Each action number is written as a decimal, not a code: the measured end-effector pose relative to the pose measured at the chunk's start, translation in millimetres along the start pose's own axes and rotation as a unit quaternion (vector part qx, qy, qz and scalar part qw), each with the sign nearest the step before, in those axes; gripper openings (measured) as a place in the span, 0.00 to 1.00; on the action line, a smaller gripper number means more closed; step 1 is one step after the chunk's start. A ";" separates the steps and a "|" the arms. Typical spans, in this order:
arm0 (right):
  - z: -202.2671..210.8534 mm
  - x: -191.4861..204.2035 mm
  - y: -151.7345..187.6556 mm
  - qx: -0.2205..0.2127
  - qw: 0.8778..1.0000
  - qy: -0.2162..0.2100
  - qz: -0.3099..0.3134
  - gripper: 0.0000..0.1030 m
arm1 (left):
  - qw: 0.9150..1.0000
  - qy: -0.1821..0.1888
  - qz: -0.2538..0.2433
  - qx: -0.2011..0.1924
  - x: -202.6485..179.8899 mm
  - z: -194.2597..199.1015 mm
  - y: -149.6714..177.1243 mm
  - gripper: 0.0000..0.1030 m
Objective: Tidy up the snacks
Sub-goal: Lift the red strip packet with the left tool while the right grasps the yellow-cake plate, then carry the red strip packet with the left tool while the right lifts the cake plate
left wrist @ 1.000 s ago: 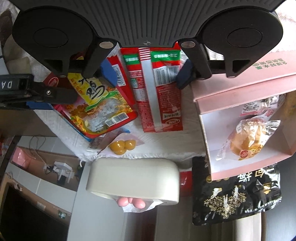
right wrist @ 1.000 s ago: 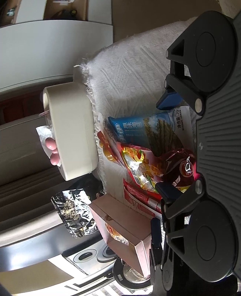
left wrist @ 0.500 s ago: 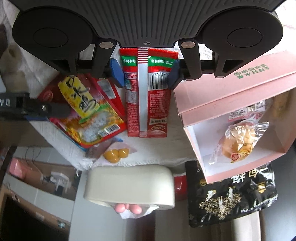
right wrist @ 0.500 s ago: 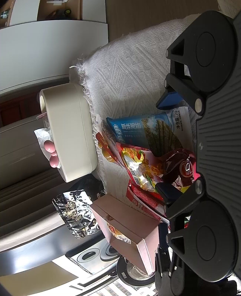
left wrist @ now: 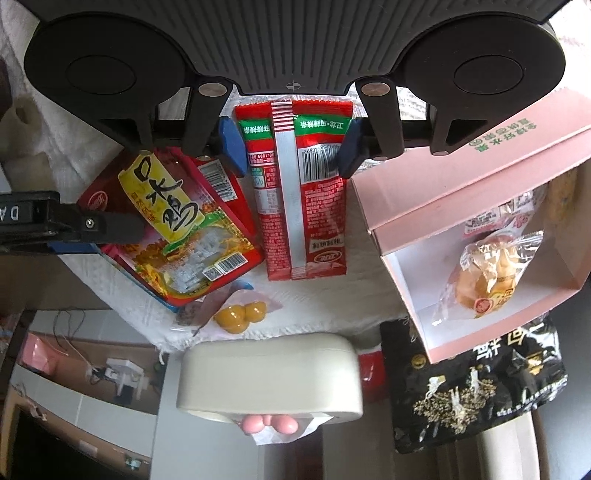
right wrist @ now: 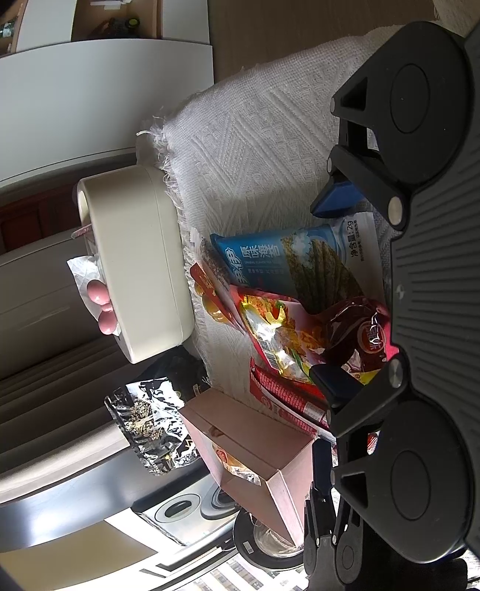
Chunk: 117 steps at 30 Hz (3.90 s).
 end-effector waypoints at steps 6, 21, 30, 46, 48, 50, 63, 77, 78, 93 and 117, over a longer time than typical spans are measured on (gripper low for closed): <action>-0.2 -0.2 -0.3 0.001 1.000 -0.002 -0.002 0.84 | 1.000 0.008 -0.012 -0.008 -2.1 9.3 0.0 0.34; -0.4 0.1 -0.4 0.001 1.000 -0.001 -0.002 0.84 | 0.999 0.051 -0.005 0.009 -10.1 95.2 49.2 0.27; -2.9 3.0 0.1 0.013 1.000 -0.002 0.013 0.89 | 0.999 0.045 -0.016 -0.015 -15.3 104.2 47.3 0.30; -7.4 19.5 11.8 0.046 0.995 0.025 0.086 0.98 | 0.993 0.088 -0.073 -0.002 -41.7 78.7 51.8 0.78; -7.1 19.2 11.8 0.046 0.995 0.023 0.086 0.98 | 0.996 0.066 -0.059 -0.011 -31.2 80.2 49.5 0.77; -7.3 19.9 12.4 0.046 0.995 0.024 0.088 0.98 | 0.998 0.043 -0.045 0.005 -18.6 73.1 52.3 0.77; -12.8 27.4 15.2 0.082 0.986 0.043 0.136 1.00 | 0.997 0.071 -0.030 -0.021 -14.2 56.8 54.3 0.73; -9.2 82.8 -52.3 -0.015 0.972 0.082 0.221 0.93 | 0.989 0.057 0.123 -0.057 57.8 76.0 74.3 0.51; -21.1 84.0 -59.4 -0.008 0.973 0.081 0.217 0.93 | 0.989 0.056 0.123 -0.060 59.7 78.5 76.7 0.51; -132.7 49.0 -82.6 0.097 0.961 0.154 0.209 0.93 | 0.990 0.036 0.096 -0.091 54.5 78.5 84.3 0.53; 4.3 142.0 -22.6 0.053 0.959 0.005 0.277 0.72 | 0.995 -0.005 0.060 -0.074 42.0 80.4 82.6 0.53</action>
Point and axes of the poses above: each gripper's, at about its wrist camera, not at the fingertips, and z roughly against the way its jaws point, x to its left, y to its underside, the point moved 7 cm from there along -z, roughly the way its jaws point, and after that the axes turned 6 degrees about -z, right-handed, at the moved point
